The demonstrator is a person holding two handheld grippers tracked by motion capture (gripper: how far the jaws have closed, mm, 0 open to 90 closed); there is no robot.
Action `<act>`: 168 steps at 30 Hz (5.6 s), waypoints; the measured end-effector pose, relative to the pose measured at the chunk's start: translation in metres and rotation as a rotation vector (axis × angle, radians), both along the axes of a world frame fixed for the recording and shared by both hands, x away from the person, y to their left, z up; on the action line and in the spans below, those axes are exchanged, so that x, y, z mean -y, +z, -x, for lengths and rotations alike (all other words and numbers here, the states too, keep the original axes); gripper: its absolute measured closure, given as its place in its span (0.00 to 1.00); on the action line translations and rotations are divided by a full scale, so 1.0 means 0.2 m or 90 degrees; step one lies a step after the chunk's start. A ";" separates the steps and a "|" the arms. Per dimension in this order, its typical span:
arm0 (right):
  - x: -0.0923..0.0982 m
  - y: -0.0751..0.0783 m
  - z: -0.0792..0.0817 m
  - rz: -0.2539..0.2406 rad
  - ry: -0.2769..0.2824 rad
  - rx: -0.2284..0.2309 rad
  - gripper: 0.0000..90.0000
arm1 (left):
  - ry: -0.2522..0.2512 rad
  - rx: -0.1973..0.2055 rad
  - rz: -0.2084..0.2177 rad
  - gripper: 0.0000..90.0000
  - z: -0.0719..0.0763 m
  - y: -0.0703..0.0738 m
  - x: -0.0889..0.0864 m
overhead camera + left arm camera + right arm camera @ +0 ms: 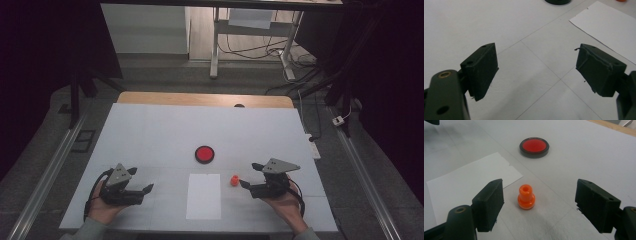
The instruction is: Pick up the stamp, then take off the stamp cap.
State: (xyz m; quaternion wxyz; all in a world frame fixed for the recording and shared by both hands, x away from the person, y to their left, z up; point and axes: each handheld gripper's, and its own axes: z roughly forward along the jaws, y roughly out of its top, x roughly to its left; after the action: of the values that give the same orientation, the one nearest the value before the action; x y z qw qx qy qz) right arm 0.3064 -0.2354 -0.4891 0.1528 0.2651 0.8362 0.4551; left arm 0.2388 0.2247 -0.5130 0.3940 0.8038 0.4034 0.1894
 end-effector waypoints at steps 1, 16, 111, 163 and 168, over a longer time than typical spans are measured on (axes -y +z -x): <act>0.00 0.00 0.00 -0.001 0.001 -0.001 0.25 | 0.000 0.000 0.000 0.20 0.00 0.00 0.00; -0.10 -0.03 -0.02 0.044 0.016 -0.048 0.28 | -0.001 -0.005 -0.005 0.19 -0.01 -0.01 0.00; -0.19 0.12 -0.02 -0.094 0.014 0.001 0.81 | -0.019 -0.001 -0.008 0.20 -0.02 0.00 0.06; -0.36 0.17 -0.05 -0.127 0.058 -0.001 0.80 | -0.162 0.027 -0.006 0.22 -0.13 0.09 0.42; -0.37 0.17 -0.05 -0.128 0.061 -0.002 0.80 | -0.181 0.027 -0.008 0.22 -0.15 0.10 0.50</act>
State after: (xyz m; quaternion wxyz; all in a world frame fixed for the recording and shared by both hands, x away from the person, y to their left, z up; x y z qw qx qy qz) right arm 0.3166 -0.1612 -0.4560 0.1026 0.2395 0.7982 0.5431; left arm 0.2690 0.1248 -0.4938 0.4204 0.8511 0.2761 0.1507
